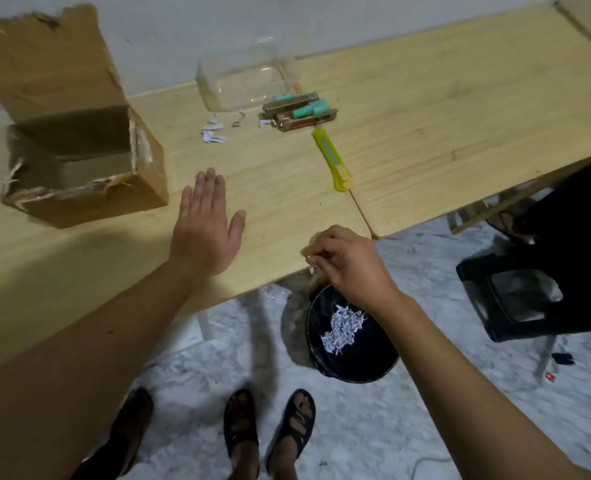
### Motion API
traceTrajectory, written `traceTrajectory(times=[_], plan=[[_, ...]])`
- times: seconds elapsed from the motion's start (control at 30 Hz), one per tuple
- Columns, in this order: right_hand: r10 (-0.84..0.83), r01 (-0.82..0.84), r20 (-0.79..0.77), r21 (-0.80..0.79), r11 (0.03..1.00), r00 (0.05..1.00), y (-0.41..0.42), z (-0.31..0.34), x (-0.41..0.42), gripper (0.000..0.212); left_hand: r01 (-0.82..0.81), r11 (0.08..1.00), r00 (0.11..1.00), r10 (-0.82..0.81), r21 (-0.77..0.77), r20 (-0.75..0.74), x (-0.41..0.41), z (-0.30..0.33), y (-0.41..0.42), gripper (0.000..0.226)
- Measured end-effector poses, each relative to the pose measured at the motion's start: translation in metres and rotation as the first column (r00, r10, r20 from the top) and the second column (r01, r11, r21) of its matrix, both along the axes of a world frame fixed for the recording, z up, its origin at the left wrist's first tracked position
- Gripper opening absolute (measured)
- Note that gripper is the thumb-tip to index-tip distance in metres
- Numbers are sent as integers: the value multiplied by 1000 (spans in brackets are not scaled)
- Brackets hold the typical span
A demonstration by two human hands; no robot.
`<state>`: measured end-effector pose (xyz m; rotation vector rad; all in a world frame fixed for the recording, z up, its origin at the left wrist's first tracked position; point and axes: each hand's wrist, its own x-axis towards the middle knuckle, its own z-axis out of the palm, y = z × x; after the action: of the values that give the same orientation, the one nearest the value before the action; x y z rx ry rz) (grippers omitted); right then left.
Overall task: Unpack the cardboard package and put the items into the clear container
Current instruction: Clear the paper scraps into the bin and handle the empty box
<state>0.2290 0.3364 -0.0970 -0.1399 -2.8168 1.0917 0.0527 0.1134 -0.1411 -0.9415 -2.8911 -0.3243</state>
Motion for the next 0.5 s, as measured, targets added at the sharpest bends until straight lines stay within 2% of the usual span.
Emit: traceTrajectory(times=[0.2, 0.37, 0.5], plan=[[-274, 275, 48, -17, 961, 960, 25, -28, 94, 6, -9, 1000, 1000, 9, -7, 24, -2, 0, -1, 79], [-427, 433, 178, 9, 901, 886, 30, -62, 132, 27, -12, 1000, 1000, 12, 10, 20, -2, 0, 0, 77], [-490, 501, 216, 7, 865, 844, 30, -73, 139, 24, -3, 999, 1000, 3, 43, -2, -1, -1, -1, 75]])
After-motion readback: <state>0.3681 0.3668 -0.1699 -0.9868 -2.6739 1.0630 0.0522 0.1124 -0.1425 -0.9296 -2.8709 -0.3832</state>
